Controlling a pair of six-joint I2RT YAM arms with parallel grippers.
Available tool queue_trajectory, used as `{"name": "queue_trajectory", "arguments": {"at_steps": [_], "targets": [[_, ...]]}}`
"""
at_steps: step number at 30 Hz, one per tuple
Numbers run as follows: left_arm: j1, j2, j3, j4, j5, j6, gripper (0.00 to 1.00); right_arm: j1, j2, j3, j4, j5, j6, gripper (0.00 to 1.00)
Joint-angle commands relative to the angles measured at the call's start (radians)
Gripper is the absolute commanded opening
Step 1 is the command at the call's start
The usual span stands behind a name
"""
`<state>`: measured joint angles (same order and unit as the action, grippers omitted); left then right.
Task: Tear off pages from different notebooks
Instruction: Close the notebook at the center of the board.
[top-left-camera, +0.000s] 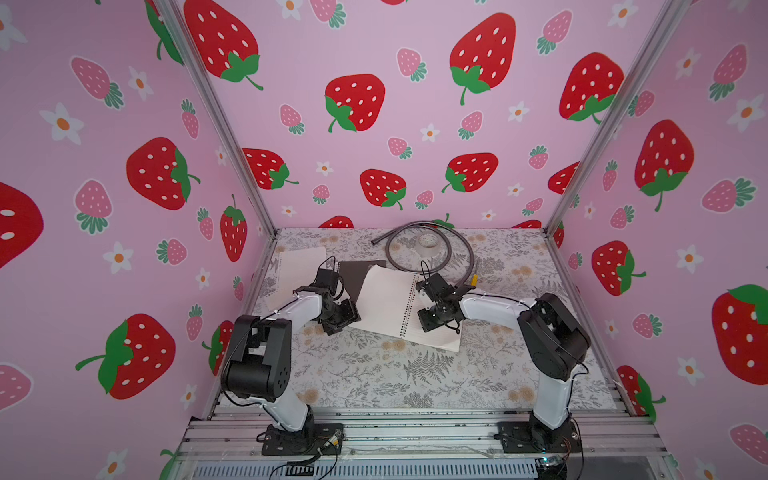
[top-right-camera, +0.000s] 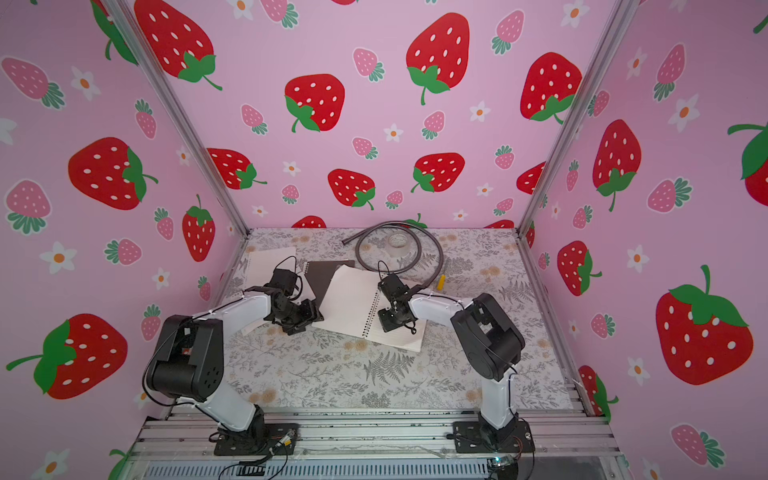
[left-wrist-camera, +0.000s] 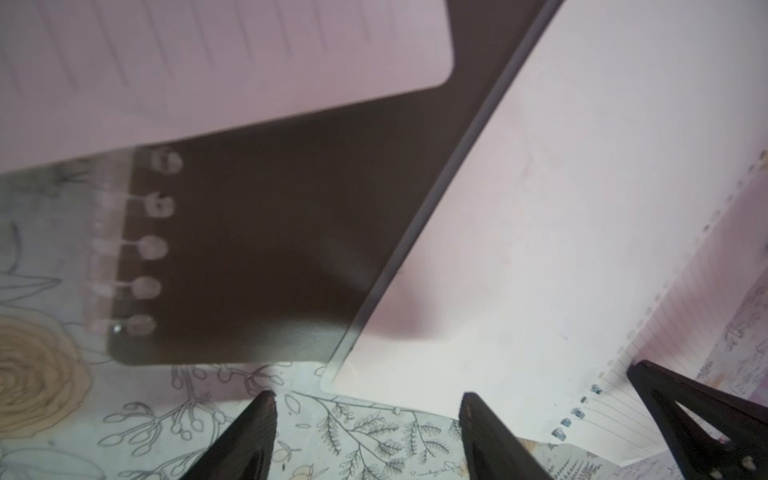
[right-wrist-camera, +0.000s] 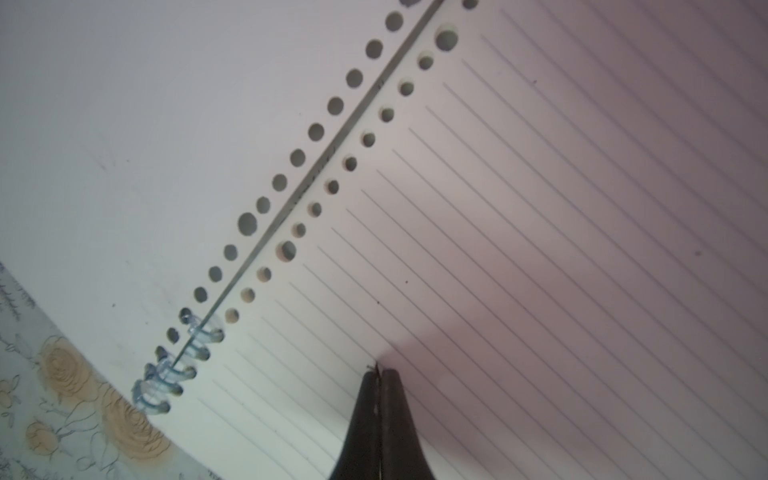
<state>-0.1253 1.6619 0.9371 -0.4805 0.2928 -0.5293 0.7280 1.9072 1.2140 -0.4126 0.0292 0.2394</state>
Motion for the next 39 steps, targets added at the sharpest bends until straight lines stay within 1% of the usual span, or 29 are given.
{"name": "queue_trajectory", "arguments": {"at_steps": [1, 4, 6, 8, 9, 14, 16, 22, 25, 26, 29, 32, 34, 37, 39], "targets": [[0.003, 0.042, -0.017, 0.025, -0.012, -0.022, 0.72, -0.001, -0.028, -0.021, -0.016, -0.022, -0.010, 0.01], [0.008, 0.065, -0.027, 0.075, 0.001, -0.039, 0.72, 0.000, -0.037, -0.025, -0.016, -0.017, -0.014, 0.01], [0.008, 0.082, -0.034, 0.123, 0.035, -0.047, 0.72, 0.001, -0.039, -0.026, -0.016, -0.015, -0.018, 0.01], [0.007, 0.109, -0.034, 0.158, 0.083, -0.053, 0.69, -0.001, -0.039, -0.025, -0.018, -0.011, -0.021, 0.01], [0.007, 0.120, -0.036, 0.167, 0.105, -0.056, 0.65, 0.001, -0.039, -0.026, -0.018, -0.009, -0.023, 0.01], [0.006, 0.123, -0.051, 0.176, 0.175, -0.062, 0.28, 0.002, -0.035, -0.023, -0.017, -0.005, -0.019, 0.01], [0.006, 0.104, -0.050, 0.160, 0.190, -0.055, 0.19, 0.001, -0.032, -0.023, -0.014, -0.004, -0.018, 0.01], [0.004, 0.061, -0.053, 0.197, 0.256, -0.047, 0.16, 0.002, -0.026, -0.016, -0.023, 0.004, -0.026, 0.01], [0.003, 0.070, -0.050, 0.233, 0.303, -0.060, 0.07, 0.001, -0.025, -0.010, -0.030, 0.009, -0.027, 0.01], [0.002, 0.070, -0.048, 0.248, 0.318, -0.065, 0.00, 0.001, -0.024, -0.012, -0.031, 0.011, -0.027, 0.01], [-0.005, 0.061, -0.026, 0.263, 0.357, -0.067, 0.00, 0.004, -0.025, -0.012, -0.031, 0.016, -0.024, 0.01], [-0.027, 0.026, 0.021, 0.205, 0.323, -0.043, 0.00, 0.003, -0.032, -0.010, -0.030, 0.045, -0.011, 0.01], [-0.041, -0.011, 0.049, 0.166, 0.296, -0.039, 0.00, 0.003, -0.056, -0.019, -0.018, 0.096, 0.011, 0.00], [-0.052, -0.097, 0.075, 0.134, 0.257, -0.047, 0.00, -0.006, -0.139, -0.065, 0.044, 0.213, 0.052, 0.01], [-0.056, -0.157, 0.101, 0.108, 0.235, -0.045, 0.00, -0.030, -0.186, -0.079, 0.040, 0.301, 0.097, 0.01]]}}
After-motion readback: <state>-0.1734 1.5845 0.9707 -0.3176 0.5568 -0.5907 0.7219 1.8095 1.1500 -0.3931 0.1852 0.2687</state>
